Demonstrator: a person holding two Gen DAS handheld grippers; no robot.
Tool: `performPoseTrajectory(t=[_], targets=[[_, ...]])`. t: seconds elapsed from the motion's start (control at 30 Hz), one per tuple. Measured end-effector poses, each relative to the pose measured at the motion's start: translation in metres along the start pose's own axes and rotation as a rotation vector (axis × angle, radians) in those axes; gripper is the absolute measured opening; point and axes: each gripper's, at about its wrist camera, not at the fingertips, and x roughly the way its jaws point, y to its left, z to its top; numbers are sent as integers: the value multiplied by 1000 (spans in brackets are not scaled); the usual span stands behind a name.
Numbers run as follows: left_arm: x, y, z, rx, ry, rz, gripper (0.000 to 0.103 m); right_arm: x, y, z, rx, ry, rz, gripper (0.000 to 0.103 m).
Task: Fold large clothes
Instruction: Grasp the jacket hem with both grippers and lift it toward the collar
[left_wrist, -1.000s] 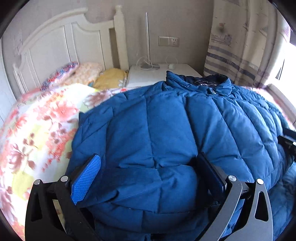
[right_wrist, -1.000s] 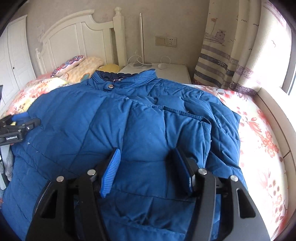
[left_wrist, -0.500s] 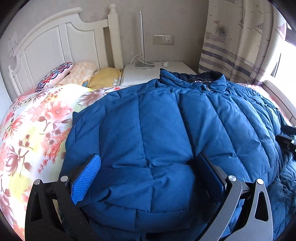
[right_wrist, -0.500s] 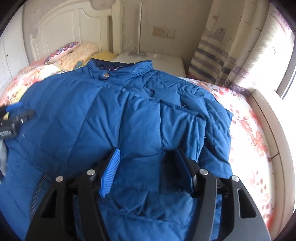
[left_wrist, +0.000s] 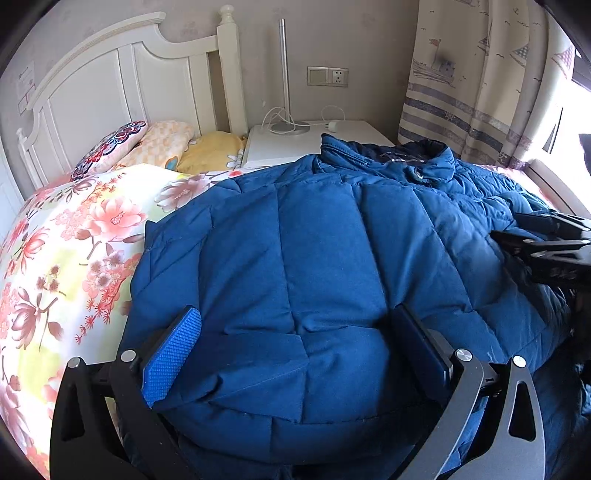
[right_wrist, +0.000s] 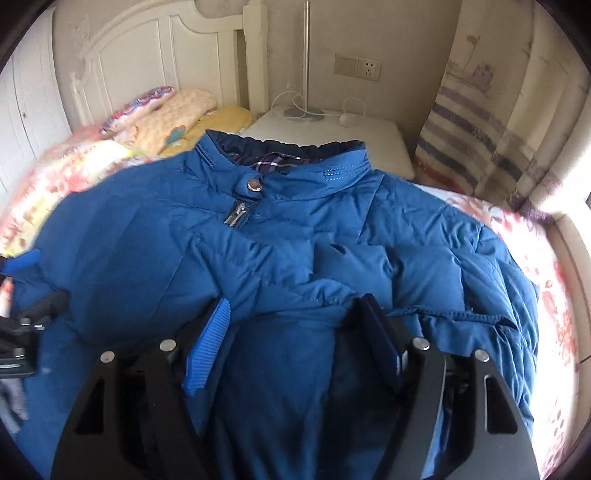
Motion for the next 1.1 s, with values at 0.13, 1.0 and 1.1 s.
performPoseTrajectory(t=[0.13, 1.0, 1.1], targets=[[-31, -5, 17, -11, -43, -49, 99, -52, -21, -6, 46, -114, 14, 71], [34, -45, 29, 105, 6, 79, 99, -29, -40, -50, 6, -67, -66, 79], [32, -44, 29, 102, 19, 81, 99, -30, -42, -50, 7, -66, -60, 80]])
